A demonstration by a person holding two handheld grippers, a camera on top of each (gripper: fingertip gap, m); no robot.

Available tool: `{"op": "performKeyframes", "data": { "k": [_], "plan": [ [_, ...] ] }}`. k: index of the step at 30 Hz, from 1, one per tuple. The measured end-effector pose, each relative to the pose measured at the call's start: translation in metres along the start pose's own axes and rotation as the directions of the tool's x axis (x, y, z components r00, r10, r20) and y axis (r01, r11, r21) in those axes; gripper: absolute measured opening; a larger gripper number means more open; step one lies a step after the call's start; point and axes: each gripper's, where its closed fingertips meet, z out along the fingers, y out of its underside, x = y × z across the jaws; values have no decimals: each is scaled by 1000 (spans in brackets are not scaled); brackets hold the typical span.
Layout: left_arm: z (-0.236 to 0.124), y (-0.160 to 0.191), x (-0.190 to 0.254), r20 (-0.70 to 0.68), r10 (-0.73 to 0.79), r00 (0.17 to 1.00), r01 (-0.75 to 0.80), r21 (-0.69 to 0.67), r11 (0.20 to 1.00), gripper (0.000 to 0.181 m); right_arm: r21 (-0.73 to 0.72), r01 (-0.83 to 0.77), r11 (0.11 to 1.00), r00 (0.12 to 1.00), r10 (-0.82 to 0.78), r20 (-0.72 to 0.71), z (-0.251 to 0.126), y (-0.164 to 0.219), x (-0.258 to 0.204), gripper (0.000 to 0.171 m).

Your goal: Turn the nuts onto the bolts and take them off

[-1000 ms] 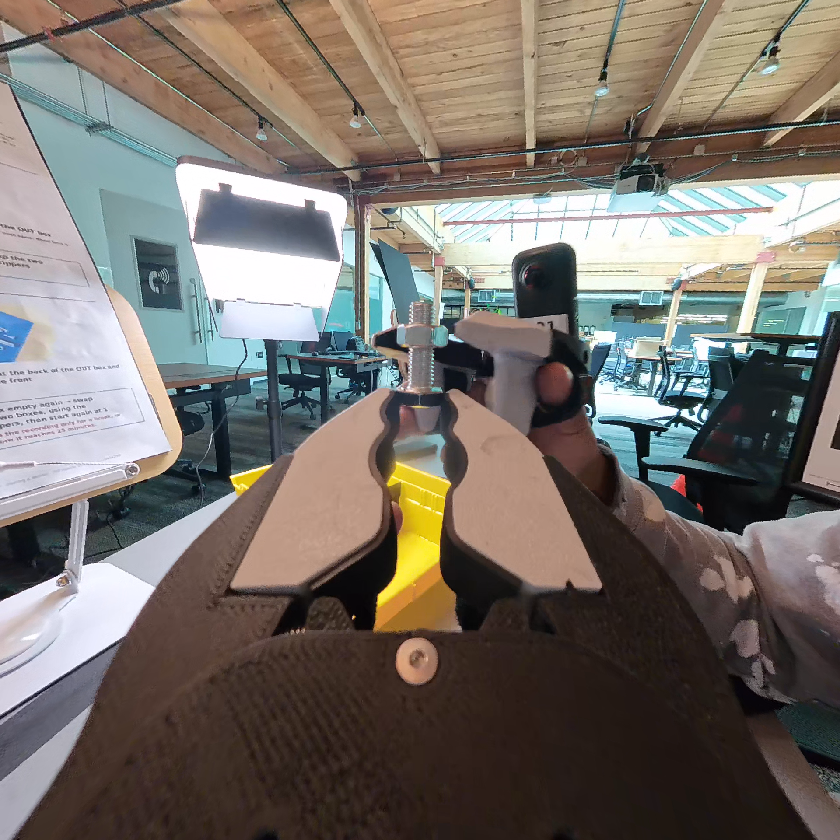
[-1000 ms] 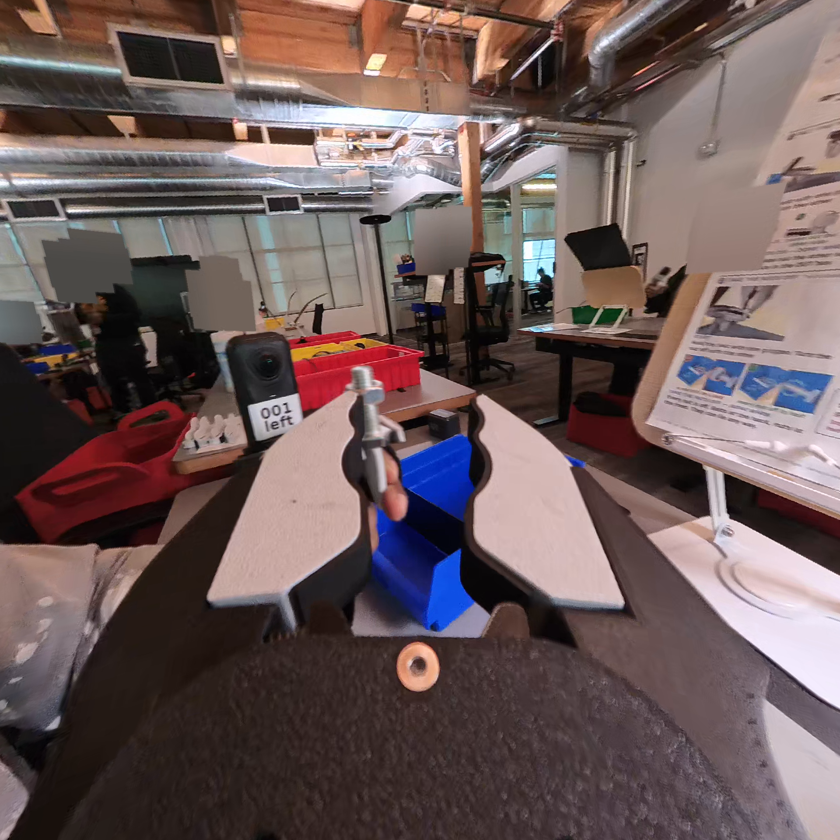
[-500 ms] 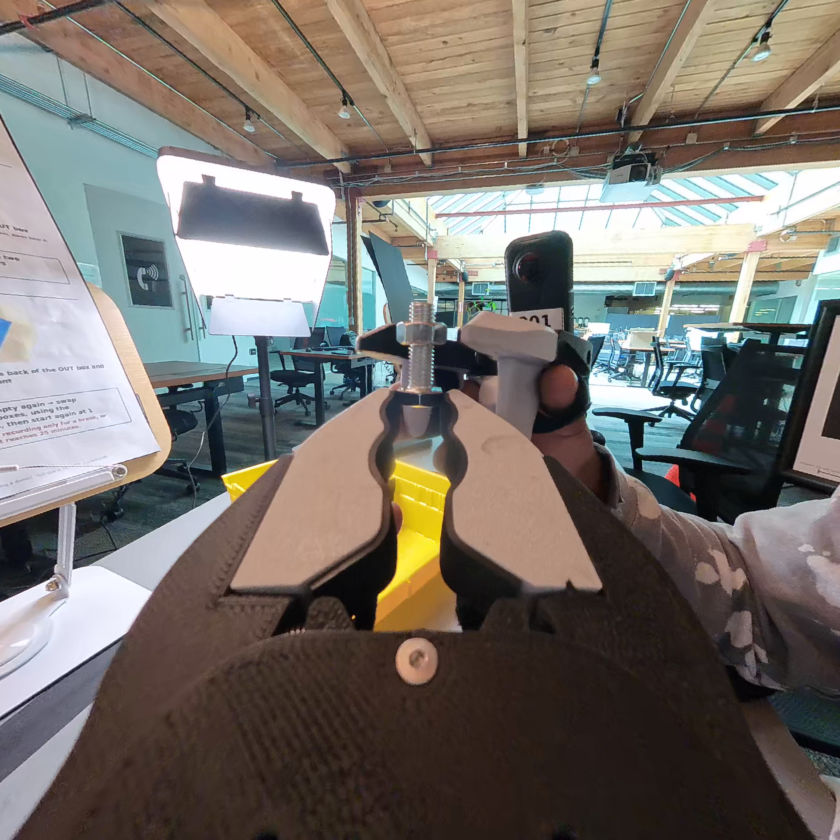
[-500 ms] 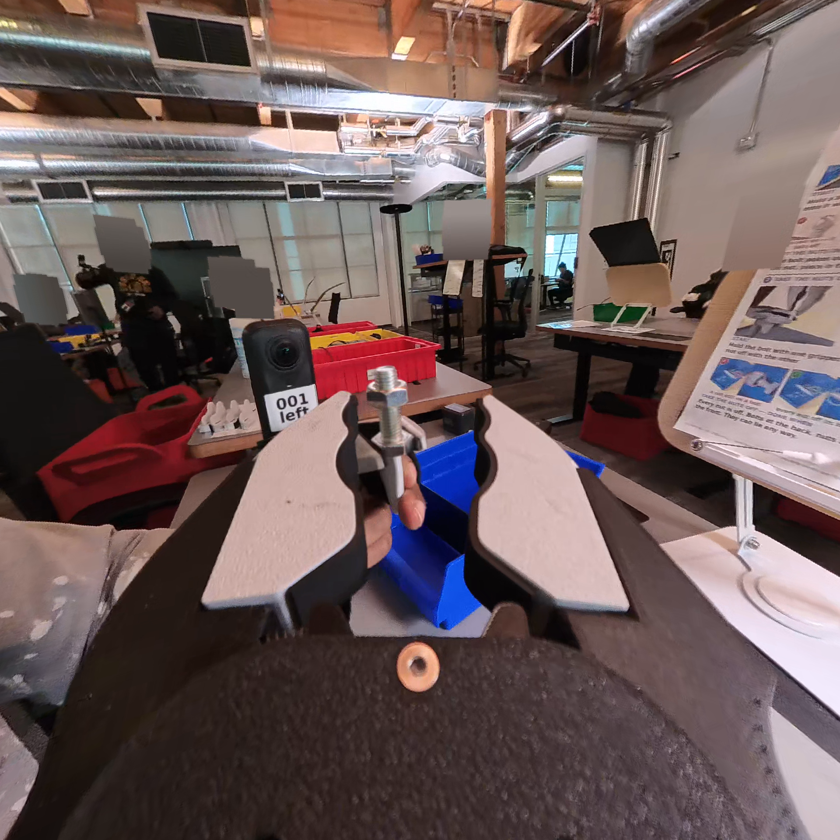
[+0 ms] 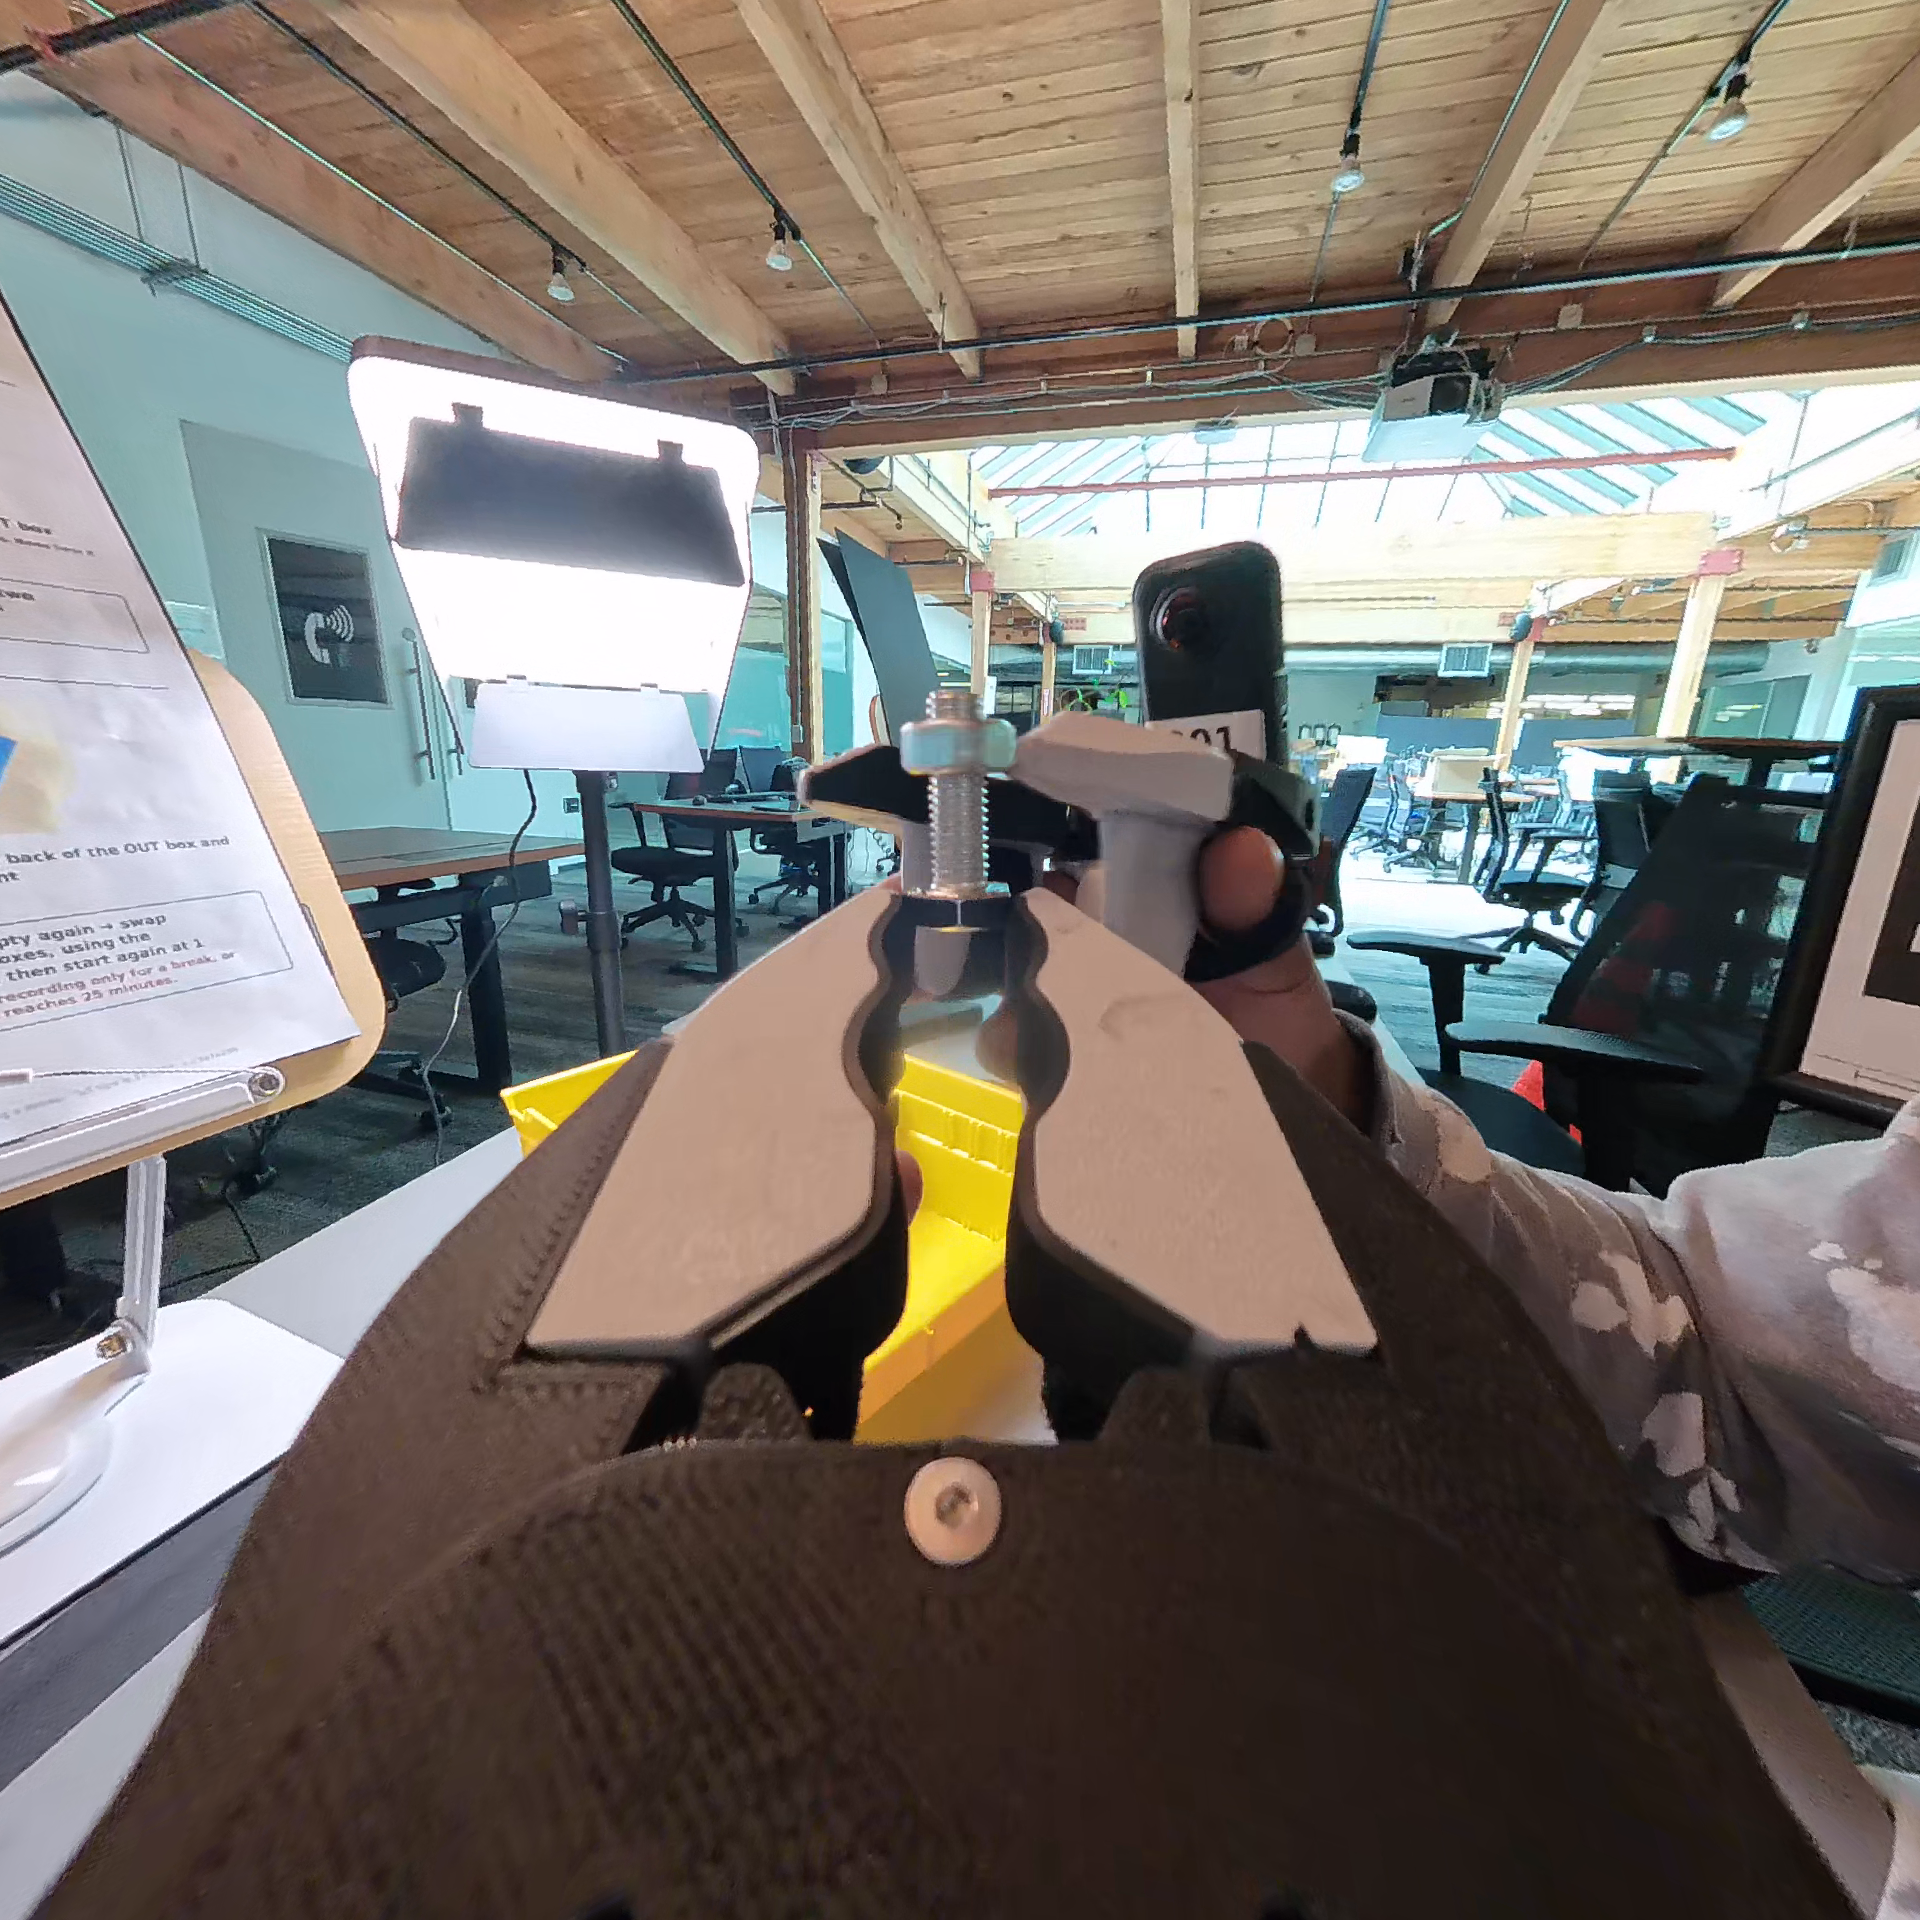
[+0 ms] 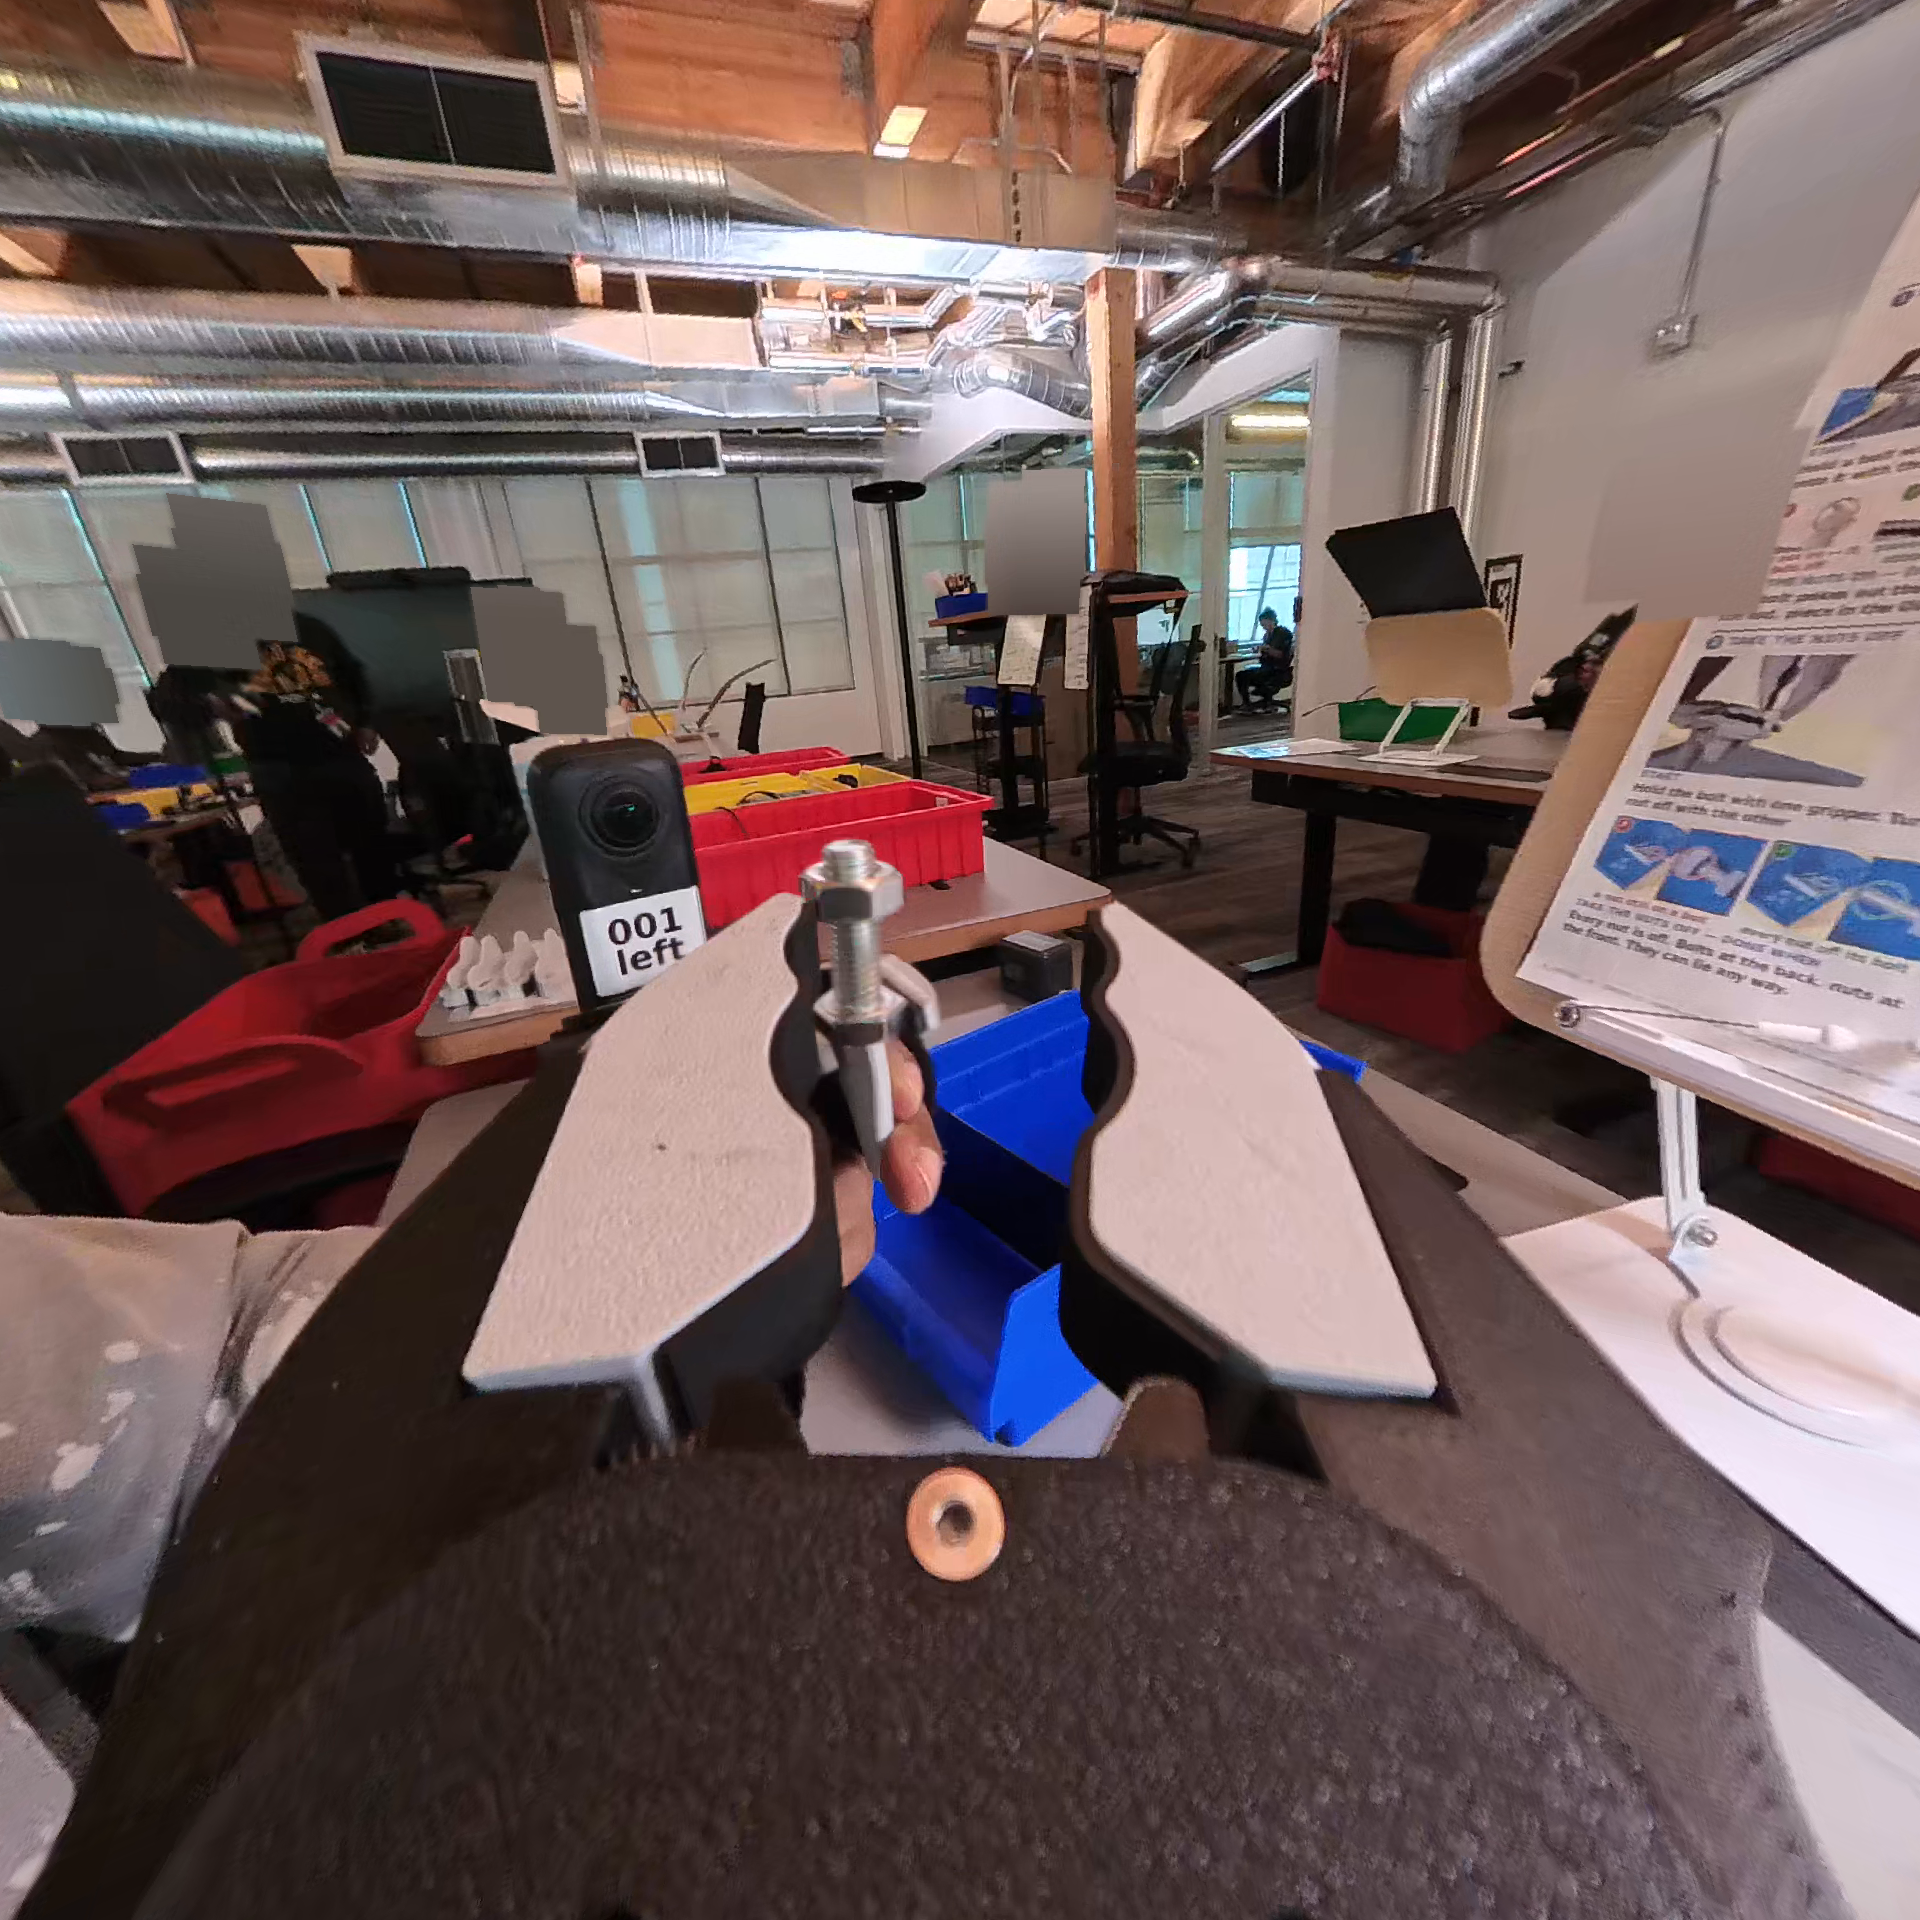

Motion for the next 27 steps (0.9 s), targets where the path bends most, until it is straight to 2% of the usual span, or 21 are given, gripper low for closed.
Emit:
{"op": "performKeyframes", "data": {
  "k": [1, 3, 9, 13, 15, 16, 22, 27],
  "plan": [
    [-1, -3, 2, -21, -5, 1000, 5, 15, 1000, 18, 7, -28, 1000, 999, 28, -30, -3, -2, 8, 35],
    [-2, -6, 1, -9, 7, 1000, -7, 12, 1000, 18, 36, -32, 999, 995, 35, -89, -10, -5, 23, 30],
    [0, 2, -3, 6, -4, 1000, 4, -10, 1000, 18, 9, -13, 1000, 1000, 13, 17, -1, -3, -4, 48],
    [1, 2, 1, -6, 2, 1000, -2, -15, 1000, 18, 5, -19, 1000, 1000, 18, 8, -1, -2, 0, 49],
    [0, 0, 1, -20, -8, 1000, 8, -1, 1000, 18, 12, -39, 999, 997, 40, -62, -7, -4, 16, 34],
    [0, -1, 1, -15, 2, 1000, -2, -5, 1000, 18, 19, -15, 1000, 996, 16, -90, -10, -6, 22, 33],
    [2, 5, -1, -6, -8, 1000, 8, -19, 1000, 18, 2, 3, 1000, 1000, -3, 14, -2, -3, -2, 48],
    [2, 5, -2, -1, -4, 1000, 4, -20, 1000, 18, -13, -4, 1000, 1000, 4, -7, -1, 0, 3, 47]
  ]
}}
